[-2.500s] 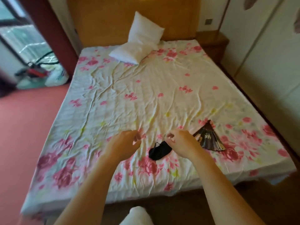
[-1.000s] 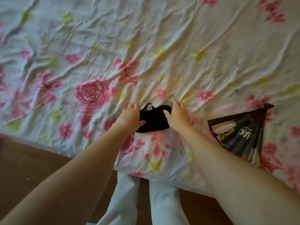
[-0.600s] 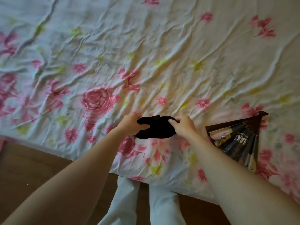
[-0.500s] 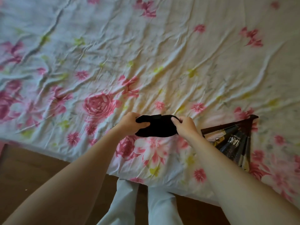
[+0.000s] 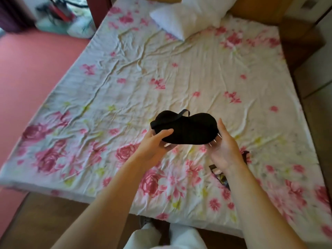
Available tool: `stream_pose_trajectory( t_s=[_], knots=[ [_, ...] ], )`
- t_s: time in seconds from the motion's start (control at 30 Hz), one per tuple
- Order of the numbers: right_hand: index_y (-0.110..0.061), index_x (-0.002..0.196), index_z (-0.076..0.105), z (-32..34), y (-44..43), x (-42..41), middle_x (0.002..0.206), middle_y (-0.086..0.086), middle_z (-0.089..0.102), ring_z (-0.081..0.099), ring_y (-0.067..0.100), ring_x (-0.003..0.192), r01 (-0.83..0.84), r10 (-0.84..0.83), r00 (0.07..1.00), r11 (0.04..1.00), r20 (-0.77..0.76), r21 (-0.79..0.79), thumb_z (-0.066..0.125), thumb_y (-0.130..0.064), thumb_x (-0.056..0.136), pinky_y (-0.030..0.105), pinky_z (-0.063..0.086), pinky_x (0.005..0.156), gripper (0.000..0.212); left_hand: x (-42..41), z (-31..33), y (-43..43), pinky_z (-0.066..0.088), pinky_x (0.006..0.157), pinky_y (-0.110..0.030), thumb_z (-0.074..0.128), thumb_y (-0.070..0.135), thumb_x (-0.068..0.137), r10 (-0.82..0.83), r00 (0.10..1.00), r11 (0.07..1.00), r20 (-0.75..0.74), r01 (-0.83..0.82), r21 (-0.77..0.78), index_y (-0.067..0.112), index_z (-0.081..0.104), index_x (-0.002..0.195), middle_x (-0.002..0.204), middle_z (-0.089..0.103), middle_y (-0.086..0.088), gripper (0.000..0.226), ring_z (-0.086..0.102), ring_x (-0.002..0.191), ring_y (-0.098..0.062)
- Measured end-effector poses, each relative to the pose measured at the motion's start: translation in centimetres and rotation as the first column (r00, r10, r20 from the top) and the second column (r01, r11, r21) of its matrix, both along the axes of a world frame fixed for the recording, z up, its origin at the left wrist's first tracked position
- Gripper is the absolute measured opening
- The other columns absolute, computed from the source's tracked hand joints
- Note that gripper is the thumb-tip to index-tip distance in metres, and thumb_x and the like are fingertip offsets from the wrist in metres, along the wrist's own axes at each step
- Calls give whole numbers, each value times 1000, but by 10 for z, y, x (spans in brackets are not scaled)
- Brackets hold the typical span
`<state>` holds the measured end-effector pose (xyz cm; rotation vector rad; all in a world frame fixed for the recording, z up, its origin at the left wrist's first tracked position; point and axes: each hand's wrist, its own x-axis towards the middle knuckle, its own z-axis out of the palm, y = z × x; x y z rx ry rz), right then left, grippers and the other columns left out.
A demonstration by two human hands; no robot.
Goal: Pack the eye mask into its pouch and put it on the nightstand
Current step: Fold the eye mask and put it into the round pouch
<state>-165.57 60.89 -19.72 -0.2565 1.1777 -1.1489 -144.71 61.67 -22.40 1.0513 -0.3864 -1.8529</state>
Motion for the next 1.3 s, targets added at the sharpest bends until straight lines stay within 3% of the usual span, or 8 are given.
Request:
stream_pose_trajectory(
  t_s=[0.13, 0.27, 0.4, 0.6, 0.73, 0.93, 1.07, 1.3],
  knots=[
    [-6, 132, 59, 29, 23, 30, 129, 14, 66, 64, 25, 119, 56, -49, 996, 994, 78, -91, 62, -41, 86, 38, 48, 102, 57, 1, 31, 25, 56, 90, -36, 67, 13, 88, 44, 981, 998, -189, -52, -38, 12, 52, 138, 135, 64, -11, 52, 66, 119, -24],
    [-5, 132, 57, 47, 36, 55, 126, 17, 67, 67, 26, 113, 71, -58, 988, 993, 145, -92, 45, -30, 102, 36, 52, 92, 41, 4, 55, 34, 58, 83, -35, 78, 45, 76, 110, 988, 994, -109, -112, -8, 17, 55, 138, 135, 66, -7, 72, 65, 122, -23],
    [-4, 132, 55, 64, 36, 61, 125, 18, 68, 69, 26, 111, 96, -77, 987, 986, 140, -134, 44, -23, 103, 39, 53, 96, 37, 12, 68, 34, 62, 68, -41, 67, 22, 93, 196, 980, 979, -30, -194, 59, 12, 52, 136, 132, 63, -13, 47, 65, 115, -30],
    [-1, 130, 58, 67, 38, 76, 127, 19, 66, 67, 26, 114, 94, -79, 994, 975, 80, -201, 60, -14, 95, 36, 52, 97, 37, 17, 89, 39, 62, 73, -44, 55, 13, 100, 150, 987, 989, -57, -151, -3, 6, 55, 134, 127, 66, -19, 35, 67, 111, -33],
    [-7, 126, 61, 60, 41, 88, 122, 14, 69, 67, 24, 113, 106, -169, 964, 953, -204, -285, 70, 0, 85, 42, 51, 102, 43, 20, 89, 42, 63, 79, -48, 53, 15, 101, 85, 994, 995, -65, -88, -48, 5, 56, 133, 127, 66, -20, 33, 67, 113, -35],
    [-18, 132, 54, 62, 49, 99, 120, -1, 66, 63, 14, 111, 13, -252, 727, 935, -638, -355, 75, -5, 81, 31, 51, 98, 57, 22, 82, 44, 63, 79, -47, 52, 25, 102, 86, 988, 996, -130, -85, 10, 8, 51, 138, 136, 61, -19, 40, 64, 119, -36],
    [-18, 136, 51, 63, 47, 104, 125, 2, 63, 61, 18, 117, -145, -215, 628, 912, -748, -383, 65, -12, 90, 40, 52, 99, 48, 27, 86, 43, 57, 94, -50, 54, 34, 99, 73, 983, 997, -169, -74, -4, 10, 47, 142, 141, 58, -18, 49, 63, 124, -34],
    [-27, 140, 49, 68, 49, 121, 130, -7, 62, 59, 7, 120, -385, -112, 626, 816, -771, -431, 48, -42, 100, 32, 53, 98, 43, 33, 94, 43, 51, 102, -48, 45, 44, 102, 43, 984, 997, -176, -53, -51, 10, 51, 141, 139, 61, -15, 53, 61, 127, -30]
  ],
)
